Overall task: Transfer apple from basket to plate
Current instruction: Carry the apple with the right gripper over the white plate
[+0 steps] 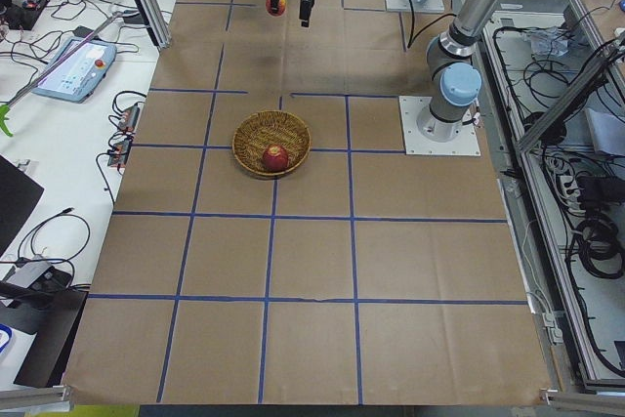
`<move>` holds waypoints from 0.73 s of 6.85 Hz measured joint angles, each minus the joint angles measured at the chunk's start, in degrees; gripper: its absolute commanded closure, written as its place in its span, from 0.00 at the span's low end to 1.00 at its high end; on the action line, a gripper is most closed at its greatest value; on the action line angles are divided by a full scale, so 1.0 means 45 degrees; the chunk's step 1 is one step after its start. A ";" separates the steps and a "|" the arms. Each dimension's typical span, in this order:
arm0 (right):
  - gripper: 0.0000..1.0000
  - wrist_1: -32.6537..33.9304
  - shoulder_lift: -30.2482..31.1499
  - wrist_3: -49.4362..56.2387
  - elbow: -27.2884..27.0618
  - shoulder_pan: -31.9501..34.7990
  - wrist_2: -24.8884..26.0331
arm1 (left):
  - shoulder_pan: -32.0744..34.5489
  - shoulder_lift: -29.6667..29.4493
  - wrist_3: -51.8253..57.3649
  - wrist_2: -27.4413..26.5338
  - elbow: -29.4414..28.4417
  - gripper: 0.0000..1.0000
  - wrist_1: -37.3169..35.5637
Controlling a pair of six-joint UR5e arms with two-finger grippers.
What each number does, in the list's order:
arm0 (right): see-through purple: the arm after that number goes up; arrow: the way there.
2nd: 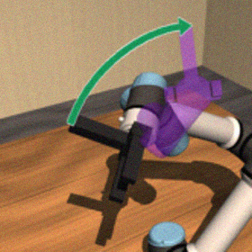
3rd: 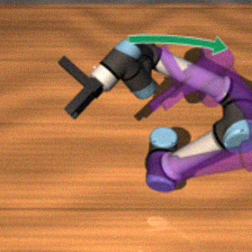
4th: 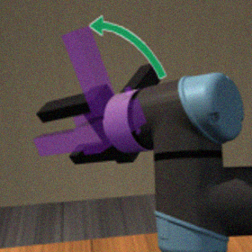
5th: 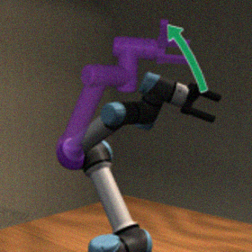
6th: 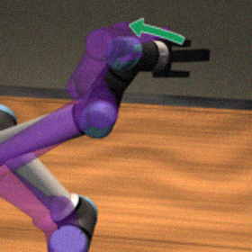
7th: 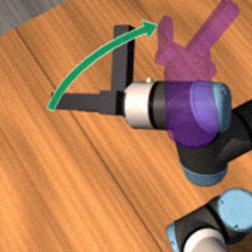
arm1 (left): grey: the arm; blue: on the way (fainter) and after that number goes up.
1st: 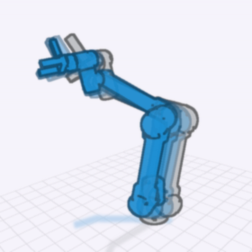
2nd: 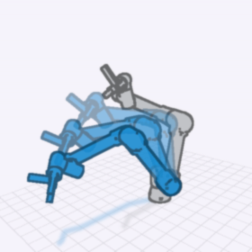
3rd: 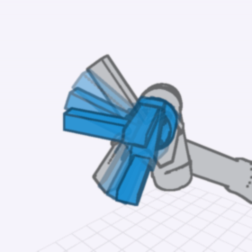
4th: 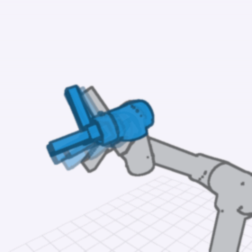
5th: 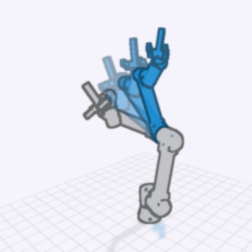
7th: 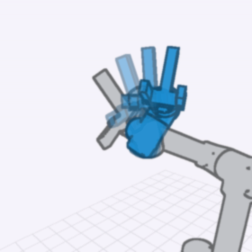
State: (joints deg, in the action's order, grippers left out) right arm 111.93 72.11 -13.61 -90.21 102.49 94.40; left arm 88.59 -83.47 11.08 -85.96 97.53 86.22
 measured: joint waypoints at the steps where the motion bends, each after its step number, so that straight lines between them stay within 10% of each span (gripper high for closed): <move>1: 0.64 -0.0770 0.0647 0.2016 -0.0061 -0.1251 -0.0001 | 0.0000 0.0003 0.0012 0.0000 0.0002 0.01 0.0000; 5: 0.65 -0.1293 0.1391 0.9416 -0.0617 -0.6402 -0.0395 | -0.0012 0.0014 0.0019 0.0000 0.0022 0.01 0.0008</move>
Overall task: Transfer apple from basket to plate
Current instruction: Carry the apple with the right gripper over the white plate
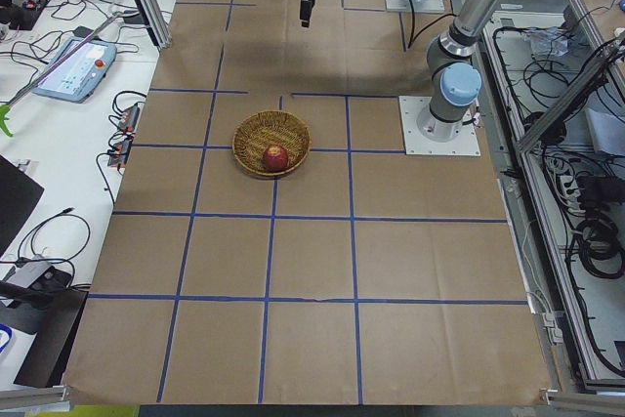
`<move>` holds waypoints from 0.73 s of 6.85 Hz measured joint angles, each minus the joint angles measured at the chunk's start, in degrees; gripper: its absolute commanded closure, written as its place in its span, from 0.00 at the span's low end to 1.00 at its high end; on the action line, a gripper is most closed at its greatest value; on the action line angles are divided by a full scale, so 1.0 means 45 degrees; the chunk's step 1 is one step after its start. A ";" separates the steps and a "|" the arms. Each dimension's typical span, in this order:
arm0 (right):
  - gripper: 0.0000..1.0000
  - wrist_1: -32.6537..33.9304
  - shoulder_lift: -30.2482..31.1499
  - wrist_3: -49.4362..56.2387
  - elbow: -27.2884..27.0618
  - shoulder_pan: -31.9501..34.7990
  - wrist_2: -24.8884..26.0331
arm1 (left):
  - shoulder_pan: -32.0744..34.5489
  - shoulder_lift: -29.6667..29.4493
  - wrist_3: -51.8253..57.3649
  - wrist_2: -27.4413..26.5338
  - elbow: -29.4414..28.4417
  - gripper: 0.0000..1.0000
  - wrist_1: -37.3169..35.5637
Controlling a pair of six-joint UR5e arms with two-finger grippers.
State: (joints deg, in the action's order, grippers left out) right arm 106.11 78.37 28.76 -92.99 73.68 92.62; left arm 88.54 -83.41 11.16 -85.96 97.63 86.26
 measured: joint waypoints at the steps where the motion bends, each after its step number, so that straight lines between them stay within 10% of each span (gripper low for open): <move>1: 0.65 0.0260 0.0003 0.1505 -0.0547 -0.1143 -0.0412 | -0.0004 0.0000 0.0000 0.0000 0.0010 0.01 0.0006; 5: 0.65 0.2565 -0.0114 0.3360 -0.2920 -0.2929 -0.1230 | -0.0007 0.0000 0.0000 0.0001 0.0023 0.01 0.0011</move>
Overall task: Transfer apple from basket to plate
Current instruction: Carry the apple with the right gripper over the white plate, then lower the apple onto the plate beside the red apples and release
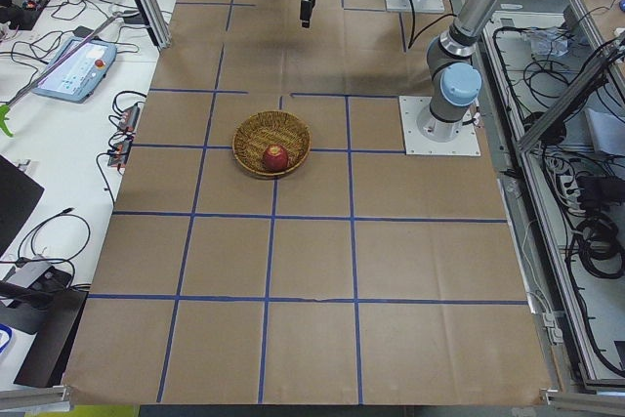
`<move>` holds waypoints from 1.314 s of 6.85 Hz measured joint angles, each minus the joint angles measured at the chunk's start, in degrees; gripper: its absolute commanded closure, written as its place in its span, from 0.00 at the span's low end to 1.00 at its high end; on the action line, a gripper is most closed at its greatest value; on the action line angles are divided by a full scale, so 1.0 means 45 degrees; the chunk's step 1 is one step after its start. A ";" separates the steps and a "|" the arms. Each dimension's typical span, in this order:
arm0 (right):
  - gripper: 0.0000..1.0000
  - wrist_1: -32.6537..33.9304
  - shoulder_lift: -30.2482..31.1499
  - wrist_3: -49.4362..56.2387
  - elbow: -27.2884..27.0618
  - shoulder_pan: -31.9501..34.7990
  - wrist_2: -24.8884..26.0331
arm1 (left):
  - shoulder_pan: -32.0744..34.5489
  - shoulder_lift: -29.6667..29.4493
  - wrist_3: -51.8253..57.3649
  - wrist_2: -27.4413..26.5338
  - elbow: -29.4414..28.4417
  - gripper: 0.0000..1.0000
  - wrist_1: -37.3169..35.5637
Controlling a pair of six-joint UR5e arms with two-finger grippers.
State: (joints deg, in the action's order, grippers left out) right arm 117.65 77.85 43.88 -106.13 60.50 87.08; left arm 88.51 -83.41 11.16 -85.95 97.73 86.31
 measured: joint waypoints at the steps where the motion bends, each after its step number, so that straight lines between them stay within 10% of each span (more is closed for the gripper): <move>1: 0.65 0.0449 -0.0003 -0.0014 -0.0257 -0.0034 -0.0028 | 0.0000 0.0001 0.0000 0.0000 0.0000 0.01 0.0000; 5: 0.62 0.1201 -0.0293 -0.0282 -0.0456 0.0061 -0.0414 | -0.0001 0.0009 0.0000 0.0012 0.0000 0.01 0.0000; 6: 0.08 0.1399 -0.0462 -0.0339 -0.0455 0.0138 -0.0497 | -0.0001 0.0009 0.0000 0.0009 0.0006 0.01 0.0000; 9: 0.00 0.1502 -0.0506 -0.0361 -0.0254 0.0301 -0.0515 | -0.0001 0.0026 0.0000 0.0018 0.0032 0.01 0.0000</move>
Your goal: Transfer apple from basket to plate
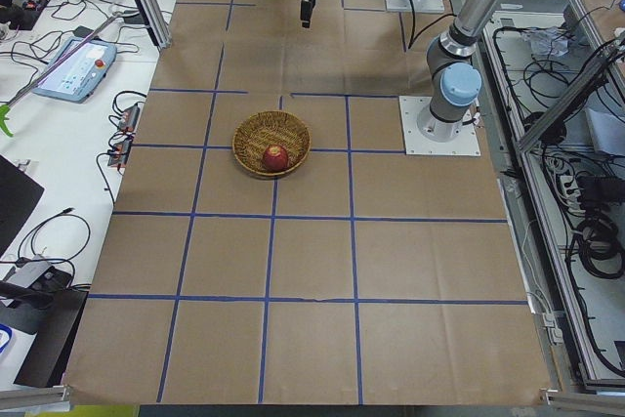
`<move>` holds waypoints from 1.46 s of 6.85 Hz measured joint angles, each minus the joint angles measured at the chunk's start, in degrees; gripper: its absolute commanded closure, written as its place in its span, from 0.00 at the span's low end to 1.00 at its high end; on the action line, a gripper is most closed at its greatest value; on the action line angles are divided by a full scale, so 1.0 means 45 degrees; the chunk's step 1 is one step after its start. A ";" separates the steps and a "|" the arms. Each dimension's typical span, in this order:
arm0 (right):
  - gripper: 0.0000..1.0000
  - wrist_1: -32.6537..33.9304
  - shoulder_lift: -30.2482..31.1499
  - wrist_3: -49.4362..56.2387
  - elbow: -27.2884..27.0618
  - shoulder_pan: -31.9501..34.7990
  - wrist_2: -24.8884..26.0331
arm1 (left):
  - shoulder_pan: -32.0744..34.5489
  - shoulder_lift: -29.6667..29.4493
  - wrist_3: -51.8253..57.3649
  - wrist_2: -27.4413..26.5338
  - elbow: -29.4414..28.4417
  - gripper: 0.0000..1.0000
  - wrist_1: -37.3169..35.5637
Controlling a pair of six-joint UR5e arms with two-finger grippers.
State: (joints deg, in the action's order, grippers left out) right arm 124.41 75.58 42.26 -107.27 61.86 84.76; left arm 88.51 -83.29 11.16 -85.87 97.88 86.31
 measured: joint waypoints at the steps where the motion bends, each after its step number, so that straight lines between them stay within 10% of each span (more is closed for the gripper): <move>1: 0.00 -0.0194 0.0078 -0.0004 0.0373 0.0077 0.0038 | 0.0000 0.0007 0.0000 0.0000 0.0004 0.01 0.0000; 6: 0.00 -0.6582 0.2168 -0.4151 0.3804 0.2740 0.0853 | -0.0013 0.0022 0.0000 0.0000 0.0007 0.01 0.0016; 10: 0.00 -0.8325 0.3118 -0.9110 0.3929 0.6122 0.1699 | -0.0003 0.0063 0.0000 0.0001 0.0023 0.01 0.0053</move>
State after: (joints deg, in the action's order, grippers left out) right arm 86.95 89.61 1.26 -89.59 89.40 92.41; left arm 88.49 -83.01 11.16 -85.87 97.98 86.55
